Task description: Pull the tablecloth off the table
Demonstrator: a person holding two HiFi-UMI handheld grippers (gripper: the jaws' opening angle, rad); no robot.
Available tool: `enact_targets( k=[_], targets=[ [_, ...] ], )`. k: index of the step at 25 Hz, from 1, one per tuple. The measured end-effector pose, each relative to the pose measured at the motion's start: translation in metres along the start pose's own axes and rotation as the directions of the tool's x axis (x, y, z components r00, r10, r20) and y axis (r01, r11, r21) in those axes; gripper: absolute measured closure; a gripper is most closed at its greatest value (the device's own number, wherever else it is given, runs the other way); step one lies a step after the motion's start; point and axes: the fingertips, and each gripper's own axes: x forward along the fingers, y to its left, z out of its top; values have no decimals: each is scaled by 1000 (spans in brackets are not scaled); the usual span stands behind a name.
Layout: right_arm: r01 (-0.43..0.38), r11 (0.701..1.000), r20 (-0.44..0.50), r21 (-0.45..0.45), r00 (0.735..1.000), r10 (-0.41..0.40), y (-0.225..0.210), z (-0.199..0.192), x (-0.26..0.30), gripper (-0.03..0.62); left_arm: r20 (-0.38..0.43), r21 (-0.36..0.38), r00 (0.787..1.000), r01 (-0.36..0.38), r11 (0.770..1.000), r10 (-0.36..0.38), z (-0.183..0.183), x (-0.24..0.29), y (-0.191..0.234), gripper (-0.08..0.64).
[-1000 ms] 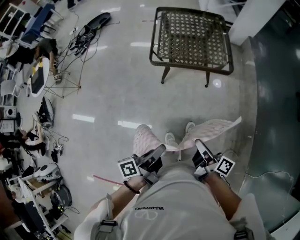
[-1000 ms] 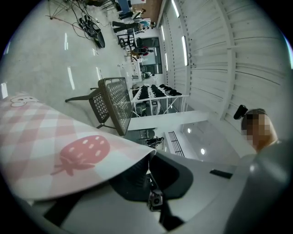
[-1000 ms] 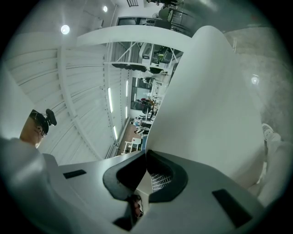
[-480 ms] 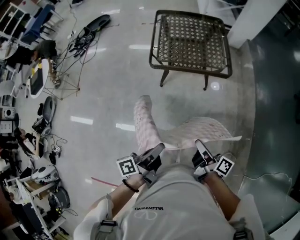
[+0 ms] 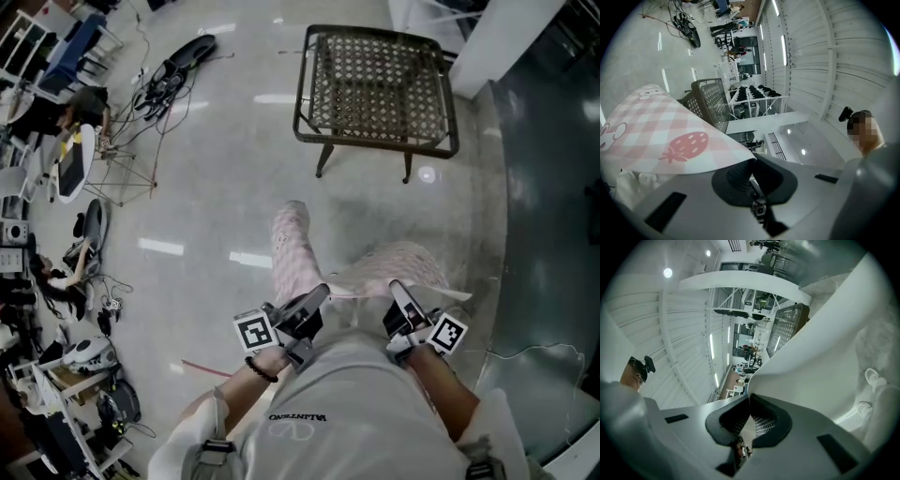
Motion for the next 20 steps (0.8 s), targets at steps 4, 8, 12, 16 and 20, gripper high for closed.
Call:
enact_targets(
  k=[4,8,12,16,20],
  targets=[
    [0,1000,6,-3,1000,0,3,0,-1,581,-11,-13,1000,-1,1000,1,-2,0,0,557],
    [1,1000,6,-3,1000,-1,3,2,-1,581,-10,-46,1000,-6,999,5,-6,1,2,557],
    [6,1000,6,4,1000,-6,0,3,-1,581,-13,-23,1000,-10,1000,10,-5,3,3,556],
    [7,1000,7,4,1000,-7,0,3,-3,581,-11,-24,1000,-11,1000,11,-5,2,3,557],
    [10,1000,7,9,1000,-10,2,1,-1,581,-2,-40,1000,-7,999,7,-2,-1,1,557]
  ],
)
